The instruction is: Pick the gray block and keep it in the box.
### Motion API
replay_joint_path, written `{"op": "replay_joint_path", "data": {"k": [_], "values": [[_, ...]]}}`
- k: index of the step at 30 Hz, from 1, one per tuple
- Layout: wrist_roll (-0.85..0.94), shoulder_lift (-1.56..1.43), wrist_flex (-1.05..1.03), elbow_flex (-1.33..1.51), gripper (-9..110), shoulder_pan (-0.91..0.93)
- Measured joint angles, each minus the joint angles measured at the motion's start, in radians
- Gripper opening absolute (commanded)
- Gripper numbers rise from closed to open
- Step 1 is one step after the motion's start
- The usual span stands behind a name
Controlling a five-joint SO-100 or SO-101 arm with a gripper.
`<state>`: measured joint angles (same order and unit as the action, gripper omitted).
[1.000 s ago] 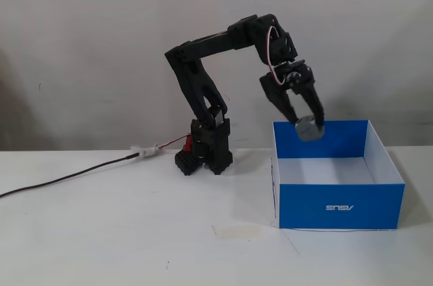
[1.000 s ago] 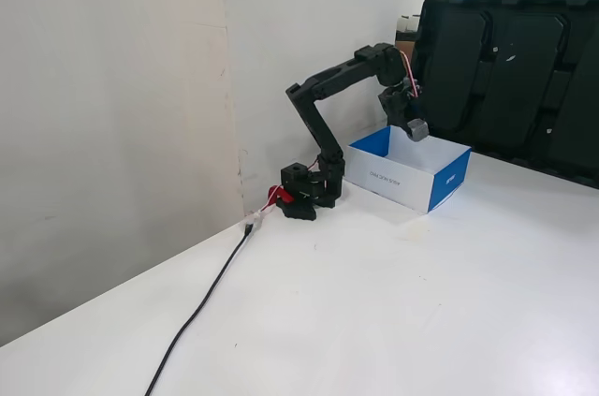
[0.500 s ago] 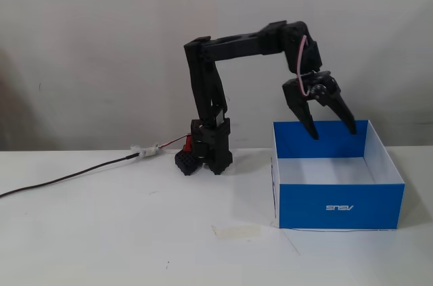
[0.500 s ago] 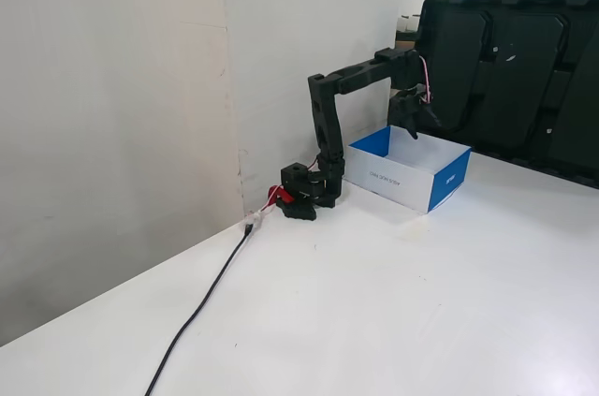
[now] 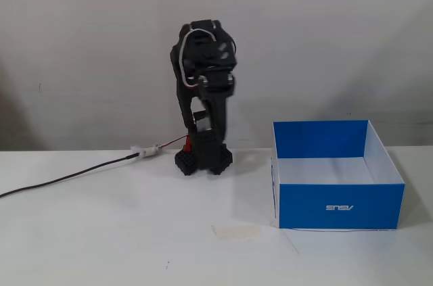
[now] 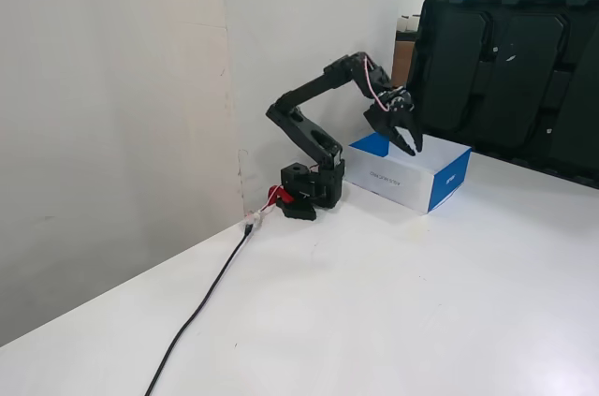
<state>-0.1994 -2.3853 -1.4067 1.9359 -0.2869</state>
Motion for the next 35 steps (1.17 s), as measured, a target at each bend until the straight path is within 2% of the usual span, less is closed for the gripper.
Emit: {"op": "replay_joint_path", "data": {"k": [6, 11, 18, 23, 25, 35], "values": [[0.167, -0.442, 0.302, 0.535, 0, 0.238], [0.21, -0.879, 0.341, 0.916, 0, 0.265], [0.207, -0.882, 0.313, 1.072, 0, 0.259], [0.207, -0.882, 0.313, 1.098, 0, 0.291], [0.207, -0.882, 0.313, 1.104, 4, 0.299], [0.207, -0.882, 0.313, 1.104, 1, 0.301]]}}
